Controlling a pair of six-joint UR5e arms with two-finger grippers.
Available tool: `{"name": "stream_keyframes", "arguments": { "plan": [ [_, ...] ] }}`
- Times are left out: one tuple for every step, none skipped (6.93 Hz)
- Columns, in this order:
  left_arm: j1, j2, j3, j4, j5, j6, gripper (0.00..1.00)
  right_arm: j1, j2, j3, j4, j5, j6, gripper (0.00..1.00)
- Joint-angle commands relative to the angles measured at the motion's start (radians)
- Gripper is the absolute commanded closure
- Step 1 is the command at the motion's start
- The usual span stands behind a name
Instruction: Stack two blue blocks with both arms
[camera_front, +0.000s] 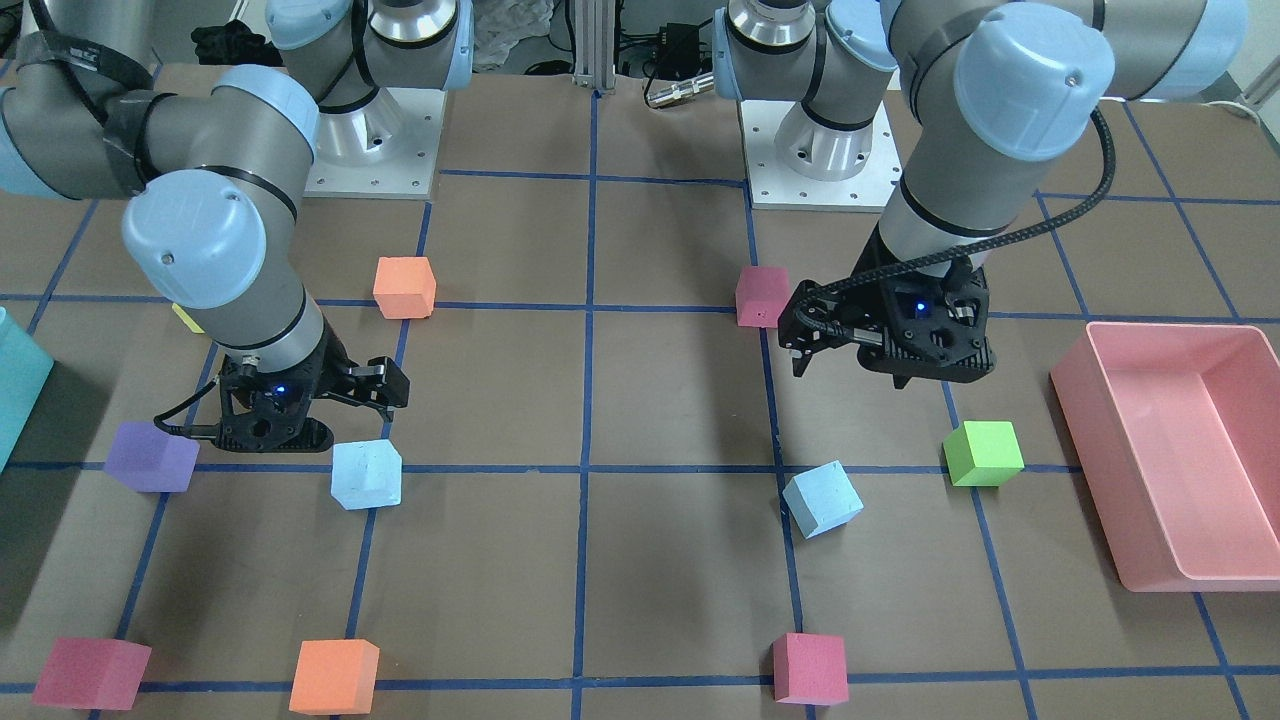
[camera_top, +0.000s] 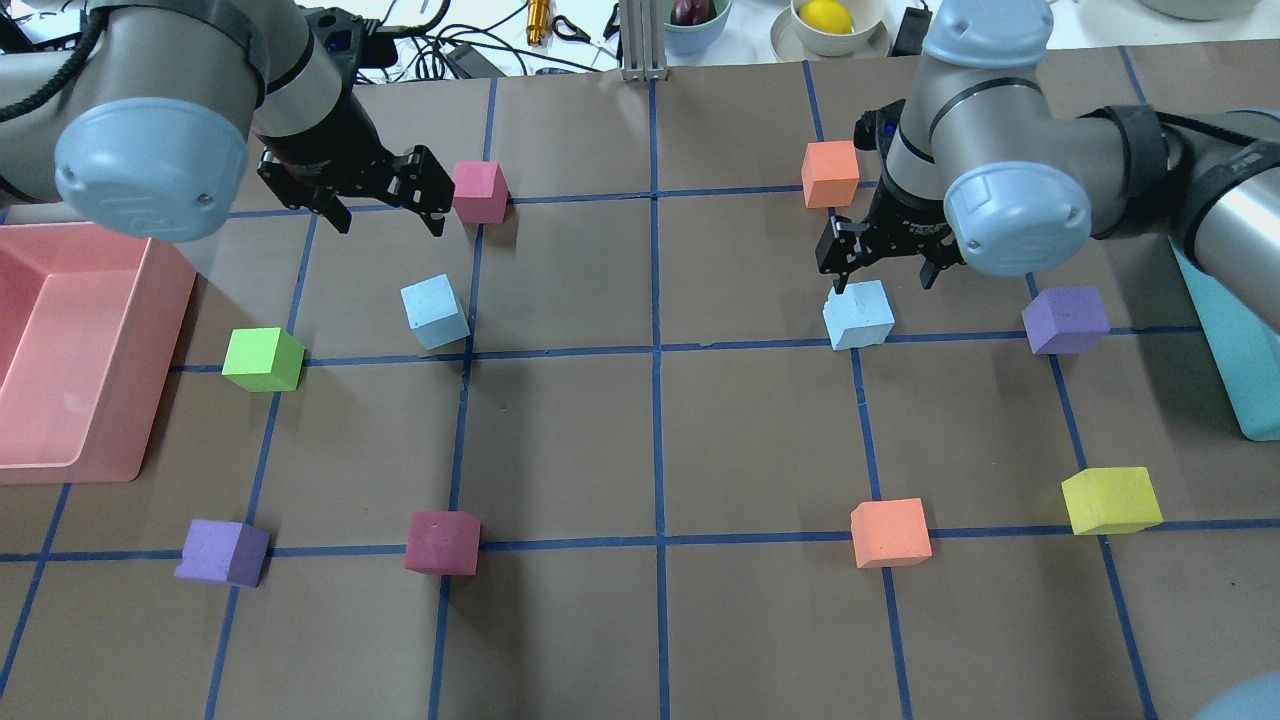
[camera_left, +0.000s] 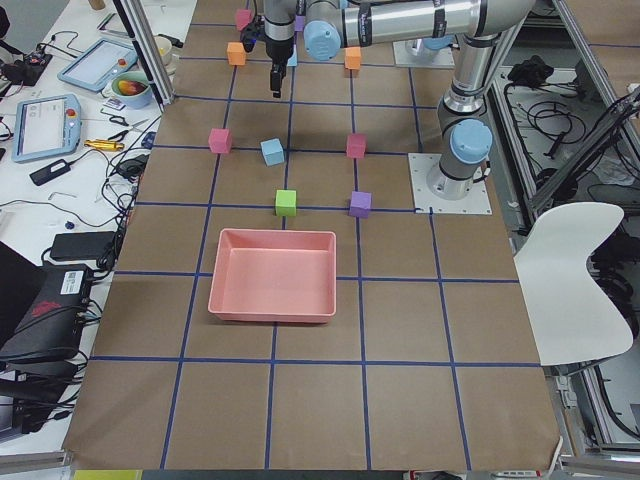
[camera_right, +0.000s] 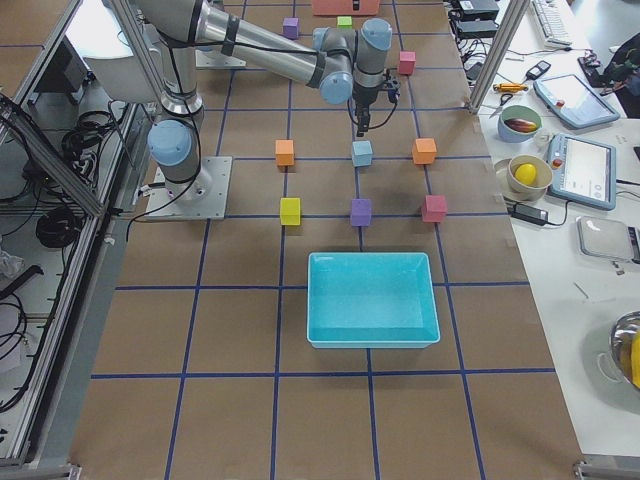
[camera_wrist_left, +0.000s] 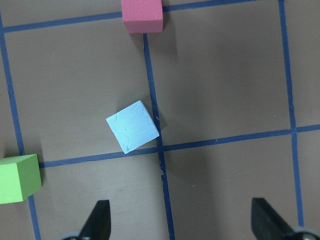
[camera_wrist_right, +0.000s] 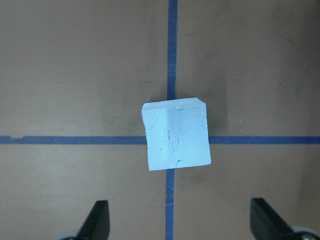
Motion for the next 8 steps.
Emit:
{"name": "stream_keyframes", "arguments": {
  "plan": [
    [0.013, -0.045, -0.022, 0.084, 0.001, -0.006, 0.0, 0.0, 0.023, 0.122, -0.191, -0.013, 0.0, 0.0],
    [0.013, -0.083, -0.022, 0.118, 0.004, -0.028, 0.0, 0.0, 0.033, 0.133, -0.232, -0.002, 0.003, 0.0],
    [0.014, -0.104, -0.02, 0.142, 0.004, -0.051, 0.0, 0.0, 0.059, 0.13, -0.259, 0.0, 0.003, 0.0],
    [0.014, -0.121, -0.022, 0.144, 0.004, -0.062, 0.0, 0.0, 0.091, 0.118, -0.317, 0.001, 0.001, 0.0],
    [0.014, -0.134, -0.022, 0.144, 0.006, -0.063, 0.0, 0.0, 0.108, 0.113, -0.328, 0.001, 0.001, 0.0],
    [0.014, -0.152, -0.023, 0.146, 0.006, -0.063, 0.0, 0.0, 0.122, 0.118, -0.328, 0.0, 0.0, 0.0],
    [0.014, -0.161, -0.019, 0.152, 0.006, -0.063, 0.0, 0.0, 0.129, 0.119, -0.33, 0.0, -0.002, 0.0],
    [0.014, -0.17, -0.022, 0.158, 0.007, -0.071, 0.0, 0.0, 0.129, 0.115, -0.328, 0.003, 0.007, 0.25]
  ]
}}
